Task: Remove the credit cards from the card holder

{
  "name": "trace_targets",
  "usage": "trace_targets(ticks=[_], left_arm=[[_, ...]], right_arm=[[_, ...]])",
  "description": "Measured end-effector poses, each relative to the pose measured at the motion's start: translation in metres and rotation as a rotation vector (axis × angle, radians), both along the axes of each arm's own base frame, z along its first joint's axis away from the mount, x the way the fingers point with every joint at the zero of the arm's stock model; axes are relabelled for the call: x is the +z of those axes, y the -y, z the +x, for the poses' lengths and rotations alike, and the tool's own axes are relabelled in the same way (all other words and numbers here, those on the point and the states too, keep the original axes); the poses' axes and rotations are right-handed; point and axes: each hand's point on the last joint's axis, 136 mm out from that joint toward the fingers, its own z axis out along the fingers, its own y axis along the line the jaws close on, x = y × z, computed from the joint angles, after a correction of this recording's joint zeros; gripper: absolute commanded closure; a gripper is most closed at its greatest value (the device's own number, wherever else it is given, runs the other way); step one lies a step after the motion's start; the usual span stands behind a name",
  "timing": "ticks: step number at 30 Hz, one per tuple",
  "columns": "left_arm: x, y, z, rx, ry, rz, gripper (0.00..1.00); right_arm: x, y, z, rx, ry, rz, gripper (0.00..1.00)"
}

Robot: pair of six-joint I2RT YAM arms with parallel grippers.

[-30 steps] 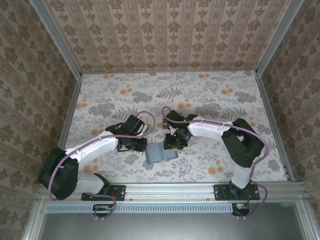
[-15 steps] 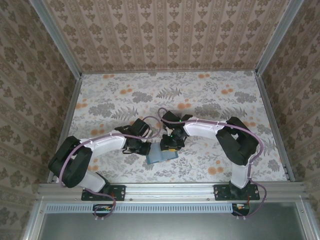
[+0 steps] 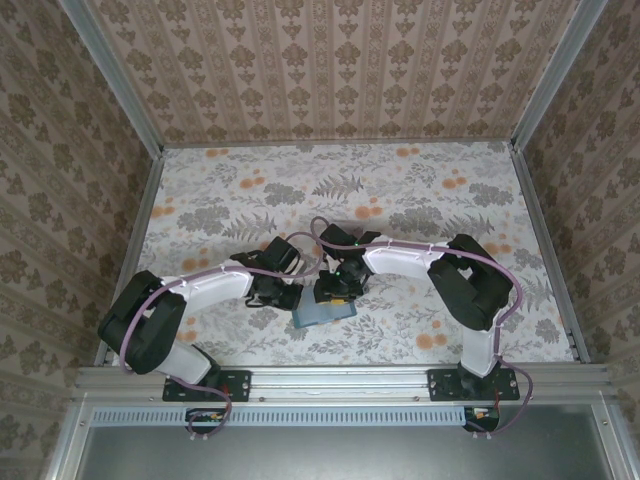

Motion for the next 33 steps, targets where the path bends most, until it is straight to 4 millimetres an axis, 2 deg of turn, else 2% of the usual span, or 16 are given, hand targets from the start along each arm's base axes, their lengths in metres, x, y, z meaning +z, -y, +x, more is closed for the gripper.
trace_targets(ticks=[4, 8, 10, 15, 18, 19, 20, 26, 29, 33], left_arm=[[0.000, 0.000, 0.001, 0.002, 0.004, 0.005, 0.89], [0.005, -0.004, 0.008, 0.018, 0.046, 0.022, 0.79], [0.013, -0.009, 0.017, 0.046, 0.090, 0.025, 0.71], [0.050, -0.034, 0.050, 0.160, 0.261, 0.012, 0.46], [0.068, -0.057, 0.067, 0.236, 0.366, 0.032, 0.27], [0.072, -0.067, 0.072, 0.270, 0.395, 0.044, 0.11], [0.074, -0.077, 0.076, 0.299, 0.419, 0.055, 0.01], [0.081, -0.147, 0.098, 0.511, 0.502, 0.134, 0.00], [0.090, -0.170, 0.108, 0.557, 0.560, 0.180, 0.00], [0.103, -0.197, 0.126, 0.591, 0.681, 0.238, 0.00]], right_arm=[[0.001, 0.002, 0.001, 0.000, 0.006, -0.017, 0.58], [0.002, 0.016, 0.006, 0.008, 0.050, -0.081, 0.50], [0.009, 0.027, 0.010, 0.016, 0.091, -0.121, 0.42], [0.037, 0.064, 0.033, 0.015, 0.231, -0.213, 0.18], [0.050, 0.095, 0.053, -0.006, 0.311, -0.291, 0.02], [0.054, 0.108, 0.061, -0.017, 0.339, -0.321, 0.00], [0.058, 0.120, 0.068, -0.029, 0.366, -0.349, 0.00], [0.072, 0.207, 0.101, -0.133, 0.470, -0.531, 0.00], [0.070, 0.252, 0.114, -0.208, 0.510, -0.614, 0.00], [0.059, 0.303, 0.129, -0.329, 0.563, -0.668, 0.00]])
